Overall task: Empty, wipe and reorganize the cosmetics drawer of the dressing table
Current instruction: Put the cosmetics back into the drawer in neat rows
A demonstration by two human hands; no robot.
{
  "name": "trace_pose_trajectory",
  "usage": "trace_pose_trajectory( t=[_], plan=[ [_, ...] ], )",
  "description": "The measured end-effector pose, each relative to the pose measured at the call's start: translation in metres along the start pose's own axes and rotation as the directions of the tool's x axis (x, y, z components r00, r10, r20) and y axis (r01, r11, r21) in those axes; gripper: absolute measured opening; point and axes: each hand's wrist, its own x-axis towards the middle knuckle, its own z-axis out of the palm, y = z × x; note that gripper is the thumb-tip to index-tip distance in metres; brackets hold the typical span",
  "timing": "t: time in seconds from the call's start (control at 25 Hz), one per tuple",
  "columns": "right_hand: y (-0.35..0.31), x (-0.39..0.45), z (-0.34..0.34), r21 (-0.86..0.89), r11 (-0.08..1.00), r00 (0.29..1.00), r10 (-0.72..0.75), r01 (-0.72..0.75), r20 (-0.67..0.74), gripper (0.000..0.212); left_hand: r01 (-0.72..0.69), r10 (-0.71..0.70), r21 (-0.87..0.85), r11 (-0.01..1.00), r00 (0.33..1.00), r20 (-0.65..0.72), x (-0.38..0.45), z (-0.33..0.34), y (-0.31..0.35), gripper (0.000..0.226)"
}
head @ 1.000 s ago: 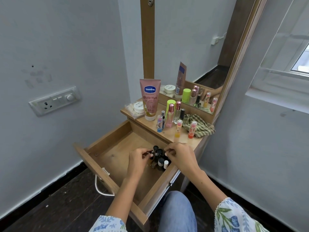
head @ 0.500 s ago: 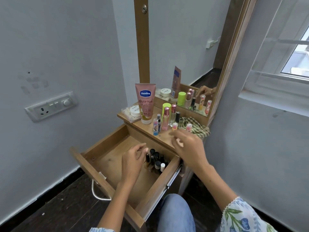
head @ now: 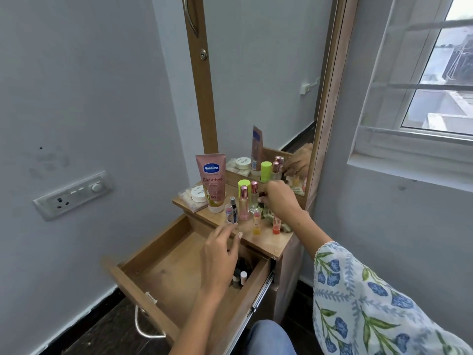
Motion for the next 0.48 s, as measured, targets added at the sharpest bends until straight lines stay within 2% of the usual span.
trace_pose_trajectory(
  t=[0.16, 0.36, 0.48],
  plan=[
    [-0.004, -0.007, -0.003, 0.054, 0.999, 0.997, -0.003, 0.007, -0.078, 0.014, -0.008, 0.008, 0.001, 1.0, 1.0, -0.01, 0.005, 0.001, 0.009, 0.032],
    [-0.016, -0.031, -0.02, 0.253, 0.96, 0.971, -0.063, 0.123, -0.232, 0.016, -0.033, 0.024, -0.119, 0.992, 0.997, -0.07, 0.012, -0.002, 0.02, 0.034],
    [-0.03, -0.04, -0.027, 0.318, 0.928, 0.959, -0.109, 0.192, -0.261, 0.012, -0.046, 0.026, -0.178, 0.983, 0.993, -0.112, 0.016, -0.006, 0.021, 0.039]
  ],
)
